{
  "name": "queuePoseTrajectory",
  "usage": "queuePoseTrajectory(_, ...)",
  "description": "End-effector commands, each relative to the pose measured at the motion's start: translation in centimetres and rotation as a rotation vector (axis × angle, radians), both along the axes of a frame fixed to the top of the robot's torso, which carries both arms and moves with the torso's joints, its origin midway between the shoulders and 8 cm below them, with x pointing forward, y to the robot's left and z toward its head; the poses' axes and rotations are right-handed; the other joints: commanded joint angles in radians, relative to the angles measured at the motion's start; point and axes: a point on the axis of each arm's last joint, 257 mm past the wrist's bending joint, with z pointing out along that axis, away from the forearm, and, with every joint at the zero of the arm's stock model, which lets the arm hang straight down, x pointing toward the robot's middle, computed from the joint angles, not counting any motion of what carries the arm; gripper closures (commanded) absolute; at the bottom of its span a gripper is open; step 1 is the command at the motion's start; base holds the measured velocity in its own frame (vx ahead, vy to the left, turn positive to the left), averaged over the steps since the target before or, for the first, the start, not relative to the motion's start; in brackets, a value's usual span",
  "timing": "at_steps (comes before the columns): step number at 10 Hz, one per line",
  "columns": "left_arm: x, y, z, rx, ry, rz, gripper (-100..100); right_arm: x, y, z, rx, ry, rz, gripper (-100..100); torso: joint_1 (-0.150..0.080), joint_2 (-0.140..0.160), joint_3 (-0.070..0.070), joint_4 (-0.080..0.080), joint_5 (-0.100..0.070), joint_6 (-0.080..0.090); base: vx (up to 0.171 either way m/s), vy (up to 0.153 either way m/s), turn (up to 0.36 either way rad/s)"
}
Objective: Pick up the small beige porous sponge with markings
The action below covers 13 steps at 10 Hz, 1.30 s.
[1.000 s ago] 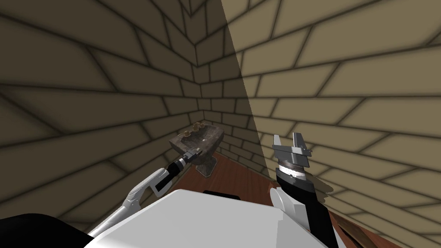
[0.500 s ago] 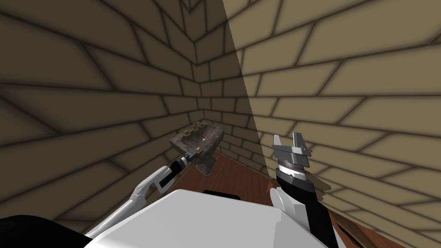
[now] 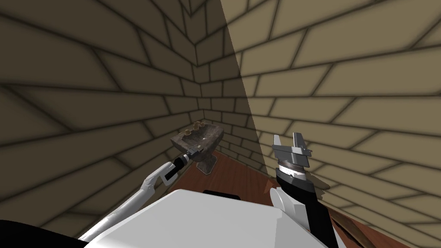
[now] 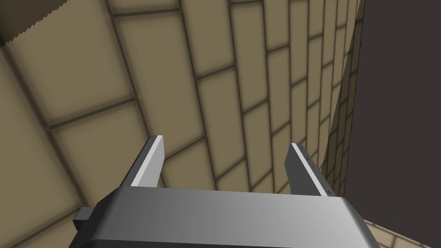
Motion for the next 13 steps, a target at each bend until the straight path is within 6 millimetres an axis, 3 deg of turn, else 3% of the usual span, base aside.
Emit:
queuePoseTrajectory(1, 0.5, 0.9, -1.0, 0.009, 0.019, 0.018, -100, 0.0, 0.0, 0.0, 0.000, 0.000, 0.000, 0, 0.000, 0.000, 0.000, 0.000, 0.000, 0.000, -0.010, 0.002, 0.001)
queuePoseTrajectory(2, 1.6, -0.1, -0.6, -0.006, 0.000, -0.008, -100, 0.0, 0.0, 0.0, 0.000, 0.000, 0.000, 0, 0.001, -0.002, -0.001, 0.000, 0.000, 0.000, -0.066, -0.001, -0.015)
queuePoseTrajectory(5, 2.9, 1.5, -1.6, 0.011, 0.018, 0.021, -100, 0.0, 0.0, 0.0, 0.000, 0.000, 0.000, 0, 0.000, 0.000, 0.000, 0.000, 0.000, 0.000, -0.049, -0.010, -0.004)
queuePoseTrajectory(6, 4.0, 0.3, -0.8, -0.006, -0.005, -0.010, -100, 0.0, 0.0, 0.0, 0.000, 0.000, 0.000, 0, 0.000, -0.002, -0.001, 0.000, 0.000, 0.000, -0.062, -0.010, -0.016)
queuePoseTrajectory(8, 5.6, 0.8, -0.2, 0.004, -0.015, -0.001, -100, 0.0, 0.0, 0.0, 0.000, 0.000, 0.000, 0, 0.000, 0.002, 0.001, 0.000, 0.000, 0.000, -0.067, -0.009, -0.005)
queuePoseTrajectory(10, 5.4, 2.0, -1.9, 0.012, 0.018, 0.024, -100, 0.0, 0.0, 0.0, 0.000, 0.000, 0.000, 0, 0.000, -0.002, -0.001, 0.000, 0.000, 0.000, -0.001, 0.000, -0.001)
queuePoseTrajectory(11, 6.7, 1.0, -1.1, -0.002, -0.002, -0.003, -100, 0.0, 0.0, 0.0, 0.000, 0.000, 0.000, 0, 0.001, -0.003, -0.002, -0.001, 0.000, 0.000, -0.060, -0.014, -0.011)
queuePoseTrajectory(13, 7.8, 2.3, -1.8, 0.011, 0.014, 0.023, -100, 0.0, 0.0, 0.0, 0.000, 0.000, 0.000, 0, -0.001, 0.002, 0.001, 0.000, 0.000, 0.000, -0.079, -0.012, -0.009)
